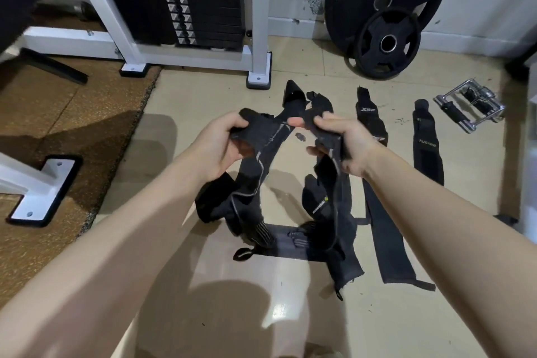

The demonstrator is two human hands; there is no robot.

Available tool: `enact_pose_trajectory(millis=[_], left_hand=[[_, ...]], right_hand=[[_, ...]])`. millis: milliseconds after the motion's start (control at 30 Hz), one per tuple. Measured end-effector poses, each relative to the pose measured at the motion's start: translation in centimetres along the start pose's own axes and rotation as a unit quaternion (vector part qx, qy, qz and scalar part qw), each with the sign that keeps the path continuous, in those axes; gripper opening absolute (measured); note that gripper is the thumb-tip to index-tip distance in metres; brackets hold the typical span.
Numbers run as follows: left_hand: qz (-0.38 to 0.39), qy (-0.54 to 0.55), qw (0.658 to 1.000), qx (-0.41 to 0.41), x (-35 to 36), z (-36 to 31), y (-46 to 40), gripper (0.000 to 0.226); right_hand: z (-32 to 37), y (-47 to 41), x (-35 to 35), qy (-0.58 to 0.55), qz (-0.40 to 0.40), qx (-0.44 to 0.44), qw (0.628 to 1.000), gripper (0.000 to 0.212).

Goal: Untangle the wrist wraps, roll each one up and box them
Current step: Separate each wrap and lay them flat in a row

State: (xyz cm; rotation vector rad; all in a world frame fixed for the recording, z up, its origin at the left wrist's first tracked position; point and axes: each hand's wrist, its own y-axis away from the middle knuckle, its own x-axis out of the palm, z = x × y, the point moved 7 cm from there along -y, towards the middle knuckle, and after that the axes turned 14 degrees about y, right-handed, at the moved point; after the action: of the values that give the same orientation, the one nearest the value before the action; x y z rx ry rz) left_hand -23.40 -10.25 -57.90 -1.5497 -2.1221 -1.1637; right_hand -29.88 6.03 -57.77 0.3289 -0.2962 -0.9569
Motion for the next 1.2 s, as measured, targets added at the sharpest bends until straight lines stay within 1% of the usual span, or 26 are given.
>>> enact_pose_trajectory(millis=[100,167,233,333,400,433,467,533,567,600,633,667,733,767,833,967,1067,1133,1200], left_hand=[[0.040,-0.041,0.998,0.015,1.5,-0.9,0.0,0.022],[0.046,-0.060,0.996,0.043,1.8,-1.7,0.4,0.023],[0.019,-0.044,0.997,0.064,1.6,-2.3,0.6,0.020],[-0.051,0.006,0.996,0.070,0.7,-2.6,0.6,0.019],[-0.074,0.025,0.996,0.053,0.6,-2.3,0.7,0.026],[-0.062,0.040,0.997,0.036,0.9,-1.9,1.0,0.036],[-0.028,0.060,0.998,0.014,1.5,-1.5,1.2,0.052],[0.078,0.070,0.994,-0.032,2.9,-0.5,2.0,0.084],[0.130,0.039,0.989,-0.057,3.4,0.2,2.6,0.094],[0.160,-0.010,0.984,-0.073,3.6,1.0,3.0,0.097],[0.170,-0.058,0.981,-0.074,3.5,1.7,3.3,0.090],[0.164,-0.091,0.981,-0.057,3.4,2.0,3.3,0.074],[0.112,-0.104,0.988,0.007,2.8,1.7,2.8,0.037],[0.079,-0.093,0.992,0.035,2.3,1.3,2.6,0.027],[0.039,-0.053,0.995,0.075,1.6,0.3,2.4,0.022],[-0.012,0.006,0.995,0.099,0.3,-1.0,2.3,0.022],[-0.050,0.054,0.992,0.104,-0.5,-1.4,2.2,0.019],[-0.059,0.081,0.990,0.097,-0.7,-1.5,2.2,0.014],[-0.065,0.083,0.990,0.096,-0.9,-1.6,2.2,0.009]], right_hand=[[0.1,0.9,2.0,0.040,0.061,0.022,0.997,0.022],[0.2,1.3,2.3,0.057,0.080,0.029,0.995,0.023],[0.7,1.9,2.5,0.061,0.091,0.019,0.994,0.024],[1.6,2.4,2.8,0.069,0.111,-0.003,0.991,0.024],[1.9,2.5,3.0,0.093,0.113,-0.009,0.989,0.025],[2.0,2.5,2.9,0.096,0.099,-0.012,0.990,0.030],[2.2,2.5,2.9,0.083,0.081,-0.018,0.993,0.031],[2.9,2.4,2.8,0.014,0.051,-0.040,0.998,0.022],[3.2,2.3,2.7,-0.021,0.039,-0.052,0.998,0.021],[3.7,2.3,2.6,-0.047,0.028,-0.062,0.997,0.021],[4.0,2.1,2.5,-0.063,0.019,-0.073,0.995,0.020],[4.4,2.1,2.4,-0.074,0.013,-0.080,0.994,0.020],[4.6,1.8,2.2,-0.075,-0.002,-0.083,0.994,0.021],[4.6,1.7,1.7,-0.069,-0.019,-0.085,0.994,0.021],[4.4,1.5,0.6,-0.066,-0.056,-0.088,0.992,0.022],[3.2,1.3,-1.2,-0.065,-0.121,-0.062,0.988,0.023],[2.2,1.0,-1.2,-0.061,-0.132,-0.041,0.989,0.023],[2.0,0.9,-0.9,-0.061,-0.131,-0.034,0.989,0.023],[2.0,0.7,-0.8,-0.073,-0.131,-0.028,0.988,0.021]])
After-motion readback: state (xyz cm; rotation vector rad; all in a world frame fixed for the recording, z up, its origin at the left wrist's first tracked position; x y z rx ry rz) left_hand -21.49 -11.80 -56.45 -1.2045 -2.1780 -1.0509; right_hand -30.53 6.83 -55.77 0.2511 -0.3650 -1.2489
